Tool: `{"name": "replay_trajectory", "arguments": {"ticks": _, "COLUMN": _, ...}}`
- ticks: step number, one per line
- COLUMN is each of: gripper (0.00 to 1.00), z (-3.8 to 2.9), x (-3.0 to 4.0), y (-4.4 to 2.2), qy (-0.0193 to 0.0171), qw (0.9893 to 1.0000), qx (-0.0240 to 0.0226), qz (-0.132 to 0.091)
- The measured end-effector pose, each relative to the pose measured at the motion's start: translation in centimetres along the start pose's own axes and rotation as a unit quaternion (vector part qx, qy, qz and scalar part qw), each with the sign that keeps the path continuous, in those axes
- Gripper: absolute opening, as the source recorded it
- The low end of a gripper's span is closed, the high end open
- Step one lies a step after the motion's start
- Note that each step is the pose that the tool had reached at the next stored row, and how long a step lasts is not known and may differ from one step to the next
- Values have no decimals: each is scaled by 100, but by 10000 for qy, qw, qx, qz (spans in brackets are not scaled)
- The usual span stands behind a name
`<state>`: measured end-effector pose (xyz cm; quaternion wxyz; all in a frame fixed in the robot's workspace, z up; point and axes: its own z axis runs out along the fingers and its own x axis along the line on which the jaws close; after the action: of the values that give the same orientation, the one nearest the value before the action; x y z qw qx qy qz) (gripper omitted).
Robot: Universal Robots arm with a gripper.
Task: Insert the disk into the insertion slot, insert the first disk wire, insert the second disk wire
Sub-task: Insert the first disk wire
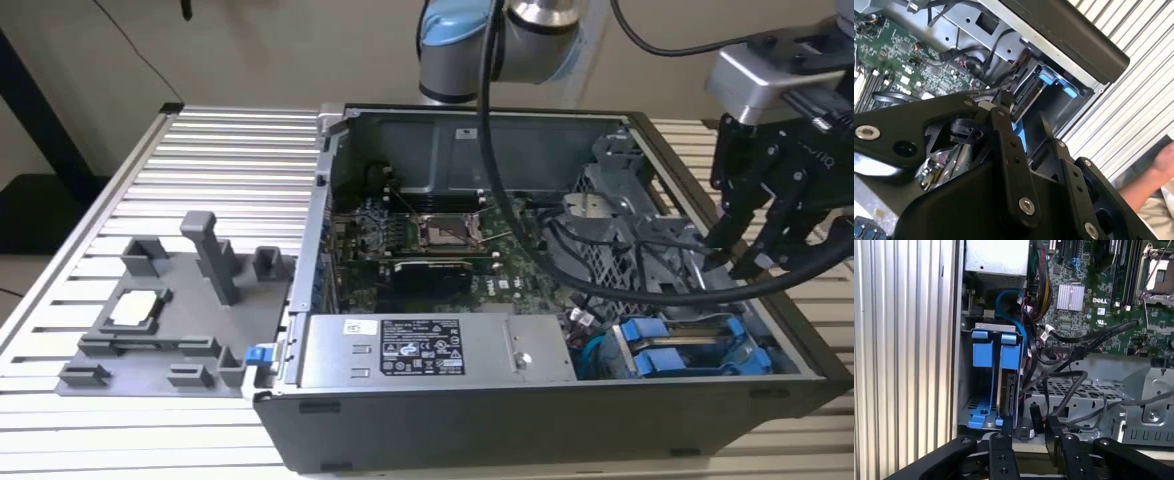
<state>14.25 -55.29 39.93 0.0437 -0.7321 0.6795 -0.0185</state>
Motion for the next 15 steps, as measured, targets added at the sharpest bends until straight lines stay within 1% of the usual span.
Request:
{"name": "replay_trajectory", "arguments": {"ticks": 2, "gripper": 40, "z": 20, "x": -11, "y": 56, "qy": 0, "qw": 10000, "qx": 17, "qz": -11}}
{"name": "replay_trajectory", "arguments": {"ticks": 3, "gripper": 40, "z": 31, "x": -17, "y": 79, "qy": 1, "qw": 10000, "qx": 35, "qz": -15}}
{"name": "replay_trajectory", "arguments": {"ticks": 5, "gripper": 40, "z": 52, "x": -24, "y": 96, "qy": 2, "qw": 9999, "qx": 92, "qz": -47}}
{"name": "replay_trajectory", "arguments": {"ticks": 8, "gripper": 40, "z": 71, "x": -30, "y": 106, "qy": 5, "qw": 9997, "qx": 209, "qz": -118}}
{"name": "replay_trajectory", "arguments": {"ticks": 9, "gripper": 40, "z": 70, "x": -30, "y": 109, "qy": 6, "qw": 9996, "qx": 231, "qz": -134}}
{"name": "replay_trajectory", "arguments": {"ticks": 11, "gripper": 40, "z": 70, "x": -30, "y": 111, "qy": 6, "qw": 9996, "qx": 233, "qz": -141}}
{"name": "replay_trajectory", "arguments": {"ticks": 12, "gripper": 37, "z": 70, "x": -31, "y": 111, "qy": 5, "qw": 9996, "qx": 233, "qz": -142}}
{"name": "replay_trajectory", "arguments": {"ticks": 13, "gripper": 37, "z": 70, "x": -31, "y": 112, "qy": 5, "qw": 9996, "qx": 233, "qz": -142}}
{"name": "replay_trajectory", "arguments": {"ticks": 15, "gripper": 24, "z": 70, "x": -31, "y": 112, "qy": 5, "qw": 9996, "qx": 233, "qz": -142}}
